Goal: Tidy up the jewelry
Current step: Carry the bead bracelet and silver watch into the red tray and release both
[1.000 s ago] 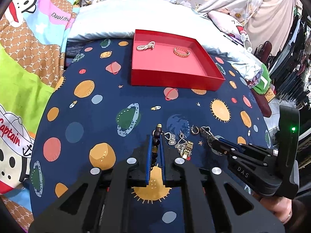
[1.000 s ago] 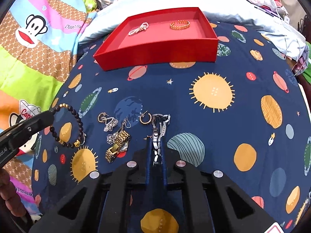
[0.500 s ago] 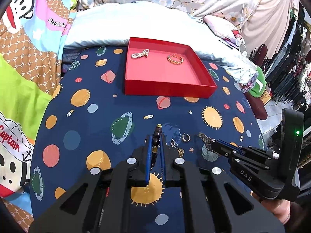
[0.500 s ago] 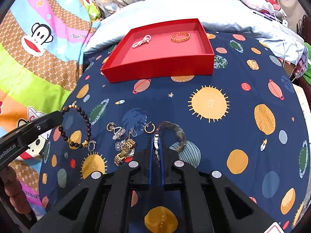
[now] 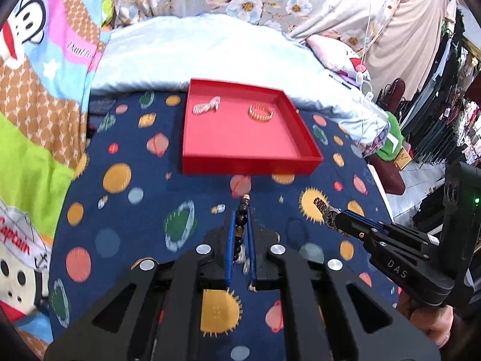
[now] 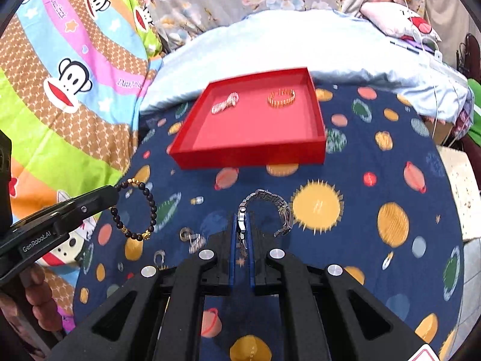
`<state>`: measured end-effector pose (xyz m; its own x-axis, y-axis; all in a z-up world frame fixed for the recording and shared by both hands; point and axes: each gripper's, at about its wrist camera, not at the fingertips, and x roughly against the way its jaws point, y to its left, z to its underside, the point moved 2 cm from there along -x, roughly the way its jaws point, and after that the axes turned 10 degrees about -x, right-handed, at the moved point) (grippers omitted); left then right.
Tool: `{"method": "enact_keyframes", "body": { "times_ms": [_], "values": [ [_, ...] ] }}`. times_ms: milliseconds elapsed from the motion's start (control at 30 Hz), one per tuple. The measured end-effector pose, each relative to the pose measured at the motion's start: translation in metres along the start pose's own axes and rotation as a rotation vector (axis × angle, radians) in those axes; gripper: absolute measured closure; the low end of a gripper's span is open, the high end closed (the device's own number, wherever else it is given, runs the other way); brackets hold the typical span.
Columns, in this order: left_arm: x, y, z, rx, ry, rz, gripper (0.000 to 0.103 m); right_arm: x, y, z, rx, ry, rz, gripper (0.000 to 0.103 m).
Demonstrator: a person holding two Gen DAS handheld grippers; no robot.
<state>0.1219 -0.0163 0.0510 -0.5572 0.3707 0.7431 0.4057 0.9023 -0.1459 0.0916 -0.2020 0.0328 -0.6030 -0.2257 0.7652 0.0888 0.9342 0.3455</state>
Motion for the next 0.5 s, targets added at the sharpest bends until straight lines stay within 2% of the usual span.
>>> {"method": "enact_keyframes", "body": {
  "times_ms": [267, 500],
  "values": [
    [-0.013, 0.002, -0.057, -0.041, -0.077, -0.001, 0.096, -0.003, 0.005, -0.065, 0.024, -0.084, -0.022, 0.097],
    [-0.06, 0.011, -0.117, -0.05, -0.125, 0.005, 0.096, -0.05, 0.002, -0.126, -0.017, -0.068, -0.058, 0.097]
  ]
}}
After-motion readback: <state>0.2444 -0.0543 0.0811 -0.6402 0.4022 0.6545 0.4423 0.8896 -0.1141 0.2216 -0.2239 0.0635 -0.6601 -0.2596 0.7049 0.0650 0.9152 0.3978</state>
